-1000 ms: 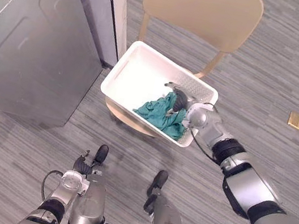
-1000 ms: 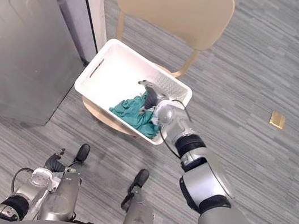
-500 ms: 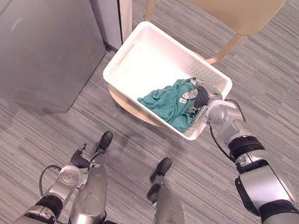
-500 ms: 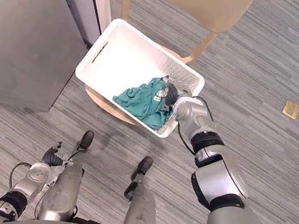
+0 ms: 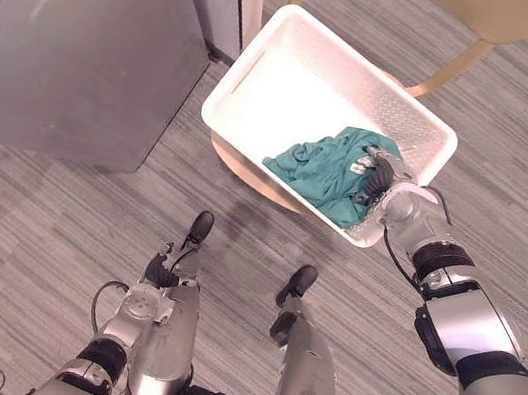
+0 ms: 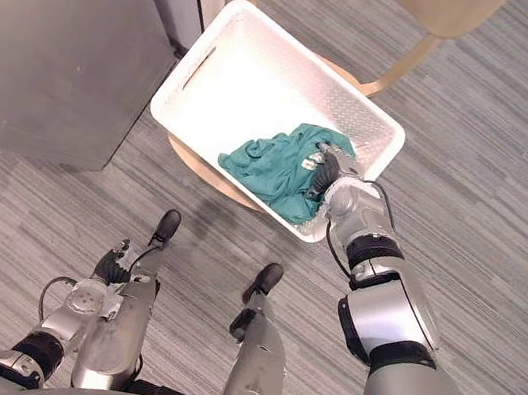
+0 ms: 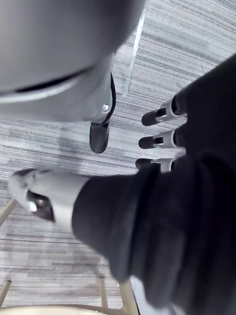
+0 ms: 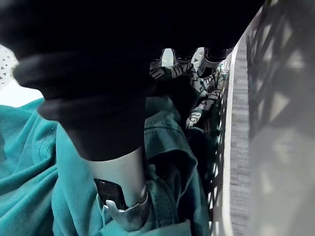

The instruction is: Pick up the laundry basket with both hands and put the clothes into the washing machine.

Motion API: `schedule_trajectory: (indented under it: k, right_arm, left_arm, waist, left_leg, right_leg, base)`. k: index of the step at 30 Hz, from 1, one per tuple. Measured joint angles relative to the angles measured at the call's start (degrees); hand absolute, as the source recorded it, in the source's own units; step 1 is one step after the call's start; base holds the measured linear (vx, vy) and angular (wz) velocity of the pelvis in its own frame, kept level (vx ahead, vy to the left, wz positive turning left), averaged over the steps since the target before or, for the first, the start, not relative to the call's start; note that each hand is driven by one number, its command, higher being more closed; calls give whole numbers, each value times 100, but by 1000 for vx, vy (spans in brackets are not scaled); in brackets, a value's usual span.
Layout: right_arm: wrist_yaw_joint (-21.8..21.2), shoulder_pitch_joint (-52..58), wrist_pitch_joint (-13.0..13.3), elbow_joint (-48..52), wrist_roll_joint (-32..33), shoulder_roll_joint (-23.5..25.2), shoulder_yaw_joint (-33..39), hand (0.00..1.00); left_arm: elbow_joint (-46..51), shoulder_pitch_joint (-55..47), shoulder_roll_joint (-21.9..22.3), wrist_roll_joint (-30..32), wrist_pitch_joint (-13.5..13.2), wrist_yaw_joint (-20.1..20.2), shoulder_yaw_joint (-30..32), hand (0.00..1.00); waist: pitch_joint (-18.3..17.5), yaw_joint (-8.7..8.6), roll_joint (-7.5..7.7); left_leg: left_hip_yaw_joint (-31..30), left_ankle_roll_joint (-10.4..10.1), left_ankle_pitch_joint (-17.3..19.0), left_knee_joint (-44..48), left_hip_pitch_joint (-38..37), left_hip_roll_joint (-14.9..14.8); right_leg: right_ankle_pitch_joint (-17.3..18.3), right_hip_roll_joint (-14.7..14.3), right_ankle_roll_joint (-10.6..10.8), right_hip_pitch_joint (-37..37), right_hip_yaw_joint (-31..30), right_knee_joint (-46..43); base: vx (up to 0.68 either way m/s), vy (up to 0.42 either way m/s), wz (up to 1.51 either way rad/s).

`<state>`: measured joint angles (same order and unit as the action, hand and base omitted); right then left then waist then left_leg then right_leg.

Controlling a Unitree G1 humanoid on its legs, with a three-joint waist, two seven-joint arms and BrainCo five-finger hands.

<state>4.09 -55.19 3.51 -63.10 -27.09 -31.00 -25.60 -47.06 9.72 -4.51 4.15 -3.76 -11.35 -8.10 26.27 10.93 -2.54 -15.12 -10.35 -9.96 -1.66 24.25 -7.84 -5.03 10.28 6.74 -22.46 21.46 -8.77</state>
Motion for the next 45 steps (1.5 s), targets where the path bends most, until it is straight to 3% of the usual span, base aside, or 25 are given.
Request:
schedule_trajectory:
  k: [6,11,12,20,28,39,40,42,45]
  right_arm:
    - [422,-99,-127,-37,73,-60,162,0]
    - [528,-82,-226,368,2,-121,137,0]
    - [543,-85,-254,389,-41,-120,134,100]
    - [1011,98,-416,639,40,102,453,100]
    - [1124,160,-495,639,128,396,879,100]
    - [1207,313,-497,647,829,898,1489,100]
    - [1456,347,-481,768,1535,1075,1813,100]
    - [1590,385,-475,886,1862,1265,2089,100]
    - [1875,543,-197,1306,3294,1782,2855,100]
  left_arm:
    - [157,101,239,-286,-8,-81,330,0]
    - [477,107,372,-416,24,-104,720,0]
    - [559,90,446,-487,30,-107,817,0]
    - [1076,15,818,-970,31,-588,1278,0]
    - [1286,4,883,-1153,28,-704,1479,0]
    - [1280,-41,882,-1409,24,-794,1553,0]
    - [1271,-41,884,-1413,25,-852,1577,0]
    - [1266,-42,885,-1415,26,-892,1601,0]
    - [1245,-42,893,-1443,29,-978,1705,0]
  waist:
    - [22,1,-45]
    - [23,-64,-45]
    - [21,-68,-42]
    - [18,-82,-15]
    - [20,-126,46]
    - [-14,-138,197]
    - [-18,-139,210]
    - [-17,-145,212]
    - [-17,-171,212]
  left_leg:
    - [-196,68,266,811,877,289]
    - [177,117,311,1168,1403,196]
    - [280,134,297,1220,1454,166]
    - [388,156,248,1349,1576,135]
    - [380,109,211,1346,1536,123]
    - [390,154,142,1197,1349,118]
    - [394,147,120,1153,1322,115]
    - [397,146,104,1121,1297,115]
    - [402,146,103,1088,1235,106]
  right_leg:
    - [379,371,8,-789,66,-959]
    - [647,549,7,-1220,151,-1475]
    - [667,574,16,-1269,153,-1525]
    - [726,655,-34,-1353,229,-1718]
    - [736,653,-39,-1312,259,-1770]
    - [739,675,-49,-1145,291,-1719]
    - [739,680,-48,-1138,293,-1719]
    - [738,685,-49,-1128,296,-1721]
    - [741,689,-48,-1077,310,-1724]
  base:
    - [-85,-20,17]
    - [-106,-28,15]
    - [-61,-26,13]
    - [8,-8,3]
    - [14,-13,2]
    - [0,-4,1]
    - [0,0,0]
    - [0,0,0]
    - [15,-22,1]
